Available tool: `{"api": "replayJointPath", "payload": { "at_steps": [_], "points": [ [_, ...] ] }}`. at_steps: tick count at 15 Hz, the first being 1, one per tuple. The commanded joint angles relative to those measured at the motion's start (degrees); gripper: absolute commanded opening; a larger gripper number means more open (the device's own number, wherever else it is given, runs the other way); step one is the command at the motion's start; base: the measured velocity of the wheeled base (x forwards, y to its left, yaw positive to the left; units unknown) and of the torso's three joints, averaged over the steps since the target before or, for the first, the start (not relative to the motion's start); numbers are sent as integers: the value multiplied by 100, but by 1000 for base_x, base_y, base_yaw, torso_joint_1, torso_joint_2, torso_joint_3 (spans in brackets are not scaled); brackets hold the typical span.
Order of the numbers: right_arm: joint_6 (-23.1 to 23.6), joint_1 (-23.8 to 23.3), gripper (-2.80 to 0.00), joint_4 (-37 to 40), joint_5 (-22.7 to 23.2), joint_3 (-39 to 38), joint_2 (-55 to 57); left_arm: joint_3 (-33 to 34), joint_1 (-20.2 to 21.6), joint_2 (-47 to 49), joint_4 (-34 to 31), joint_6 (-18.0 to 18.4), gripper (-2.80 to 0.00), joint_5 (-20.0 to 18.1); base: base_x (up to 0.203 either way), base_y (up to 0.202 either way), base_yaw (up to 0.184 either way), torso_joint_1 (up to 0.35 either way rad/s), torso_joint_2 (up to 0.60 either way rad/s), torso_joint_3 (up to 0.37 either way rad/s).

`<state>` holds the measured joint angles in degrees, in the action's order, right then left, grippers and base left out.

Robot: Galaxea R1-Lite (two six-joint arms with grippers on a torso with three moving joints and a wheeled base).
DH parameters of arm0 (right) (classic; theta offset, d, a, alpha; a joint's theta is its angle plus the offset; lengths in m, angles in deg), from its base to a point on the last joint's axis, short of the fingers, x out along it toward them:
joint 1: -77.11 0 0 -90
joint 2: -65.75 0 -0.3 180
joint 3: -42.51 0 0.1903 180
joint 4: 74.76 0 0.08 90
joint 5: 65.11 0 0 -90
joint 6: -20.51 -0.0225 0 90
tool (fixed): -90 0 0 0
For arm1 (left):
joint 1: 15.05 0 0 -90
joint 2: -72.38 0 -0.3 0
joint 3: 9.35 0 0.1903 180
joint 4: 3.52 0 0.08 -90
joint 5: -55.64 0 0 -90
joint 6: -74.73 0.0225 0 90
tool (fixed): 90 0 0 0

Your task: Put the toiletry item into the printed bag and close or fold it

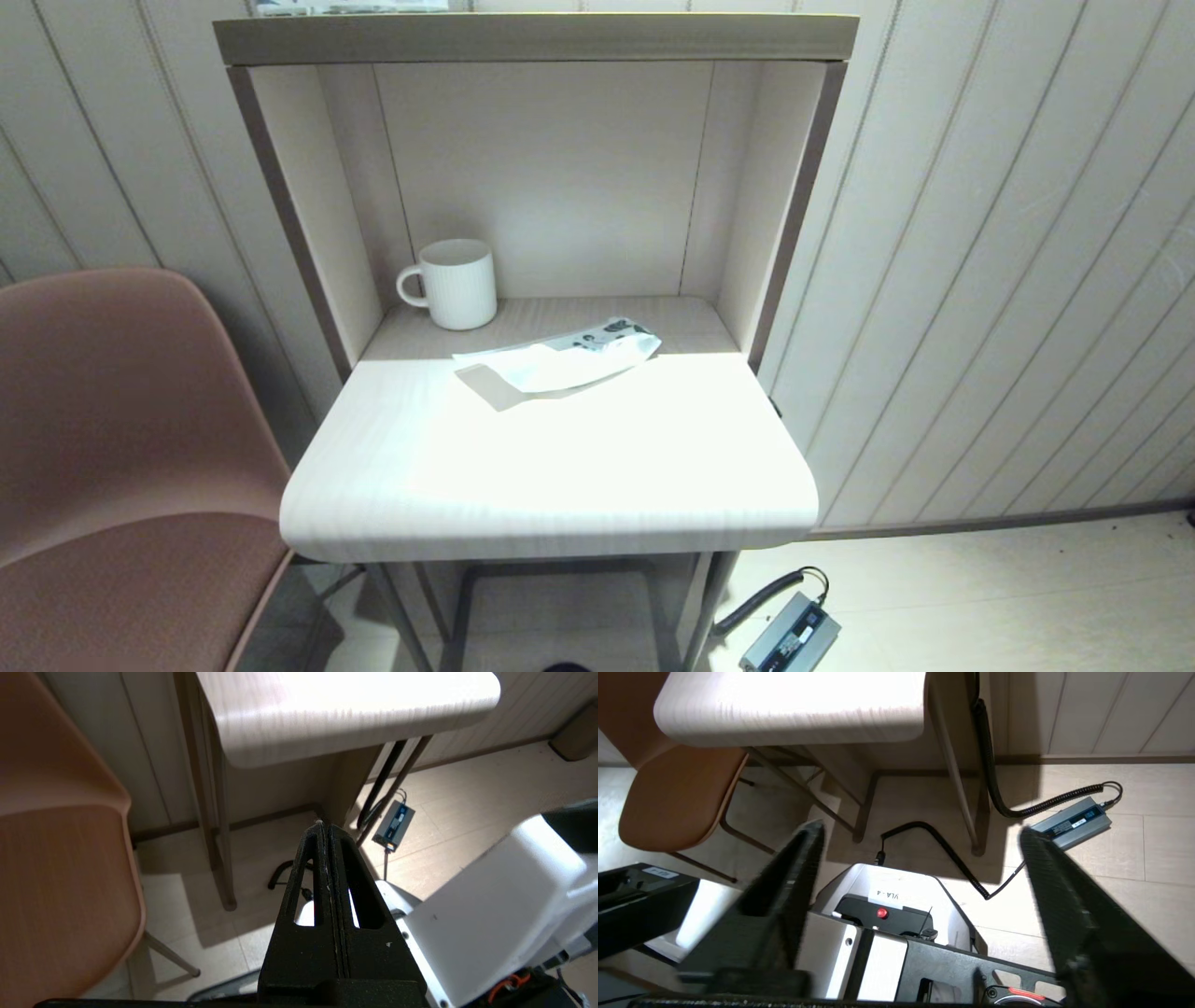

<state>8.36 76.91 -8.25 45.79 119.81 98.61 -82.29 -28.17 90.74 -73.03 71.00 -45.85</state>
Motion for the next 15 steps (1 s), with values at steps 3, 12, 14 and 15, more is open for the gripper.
{"api": "replayJointPath", "payload": {
  "at_steps": [3, 12, 14, 15],
  "points": [
    [-27, 80, -280, 380, -18, 167, 151, -310, 516, -177, -473, -437, -280, 5, 0, 0, 0, 0, 0, 0],
    [576, 227, -280, 825, -366, -232, -333, 618, 1116, -479, 14, -307, -280, -503, 0, 0, 0, 0, 0, 0],
    [583, 225, -280, 801, -418, -488, -682, 1080, 1164, -807, 184, -193, -280, -591, 0, 0, 0, 0, 0, 0],
    [586, 202, -280, 693, -424, -703, -911, 1359, 1210, -1067, 312, -26, -280, -617, 0, 0, 0, 0, 0, 0]
  ]
}}
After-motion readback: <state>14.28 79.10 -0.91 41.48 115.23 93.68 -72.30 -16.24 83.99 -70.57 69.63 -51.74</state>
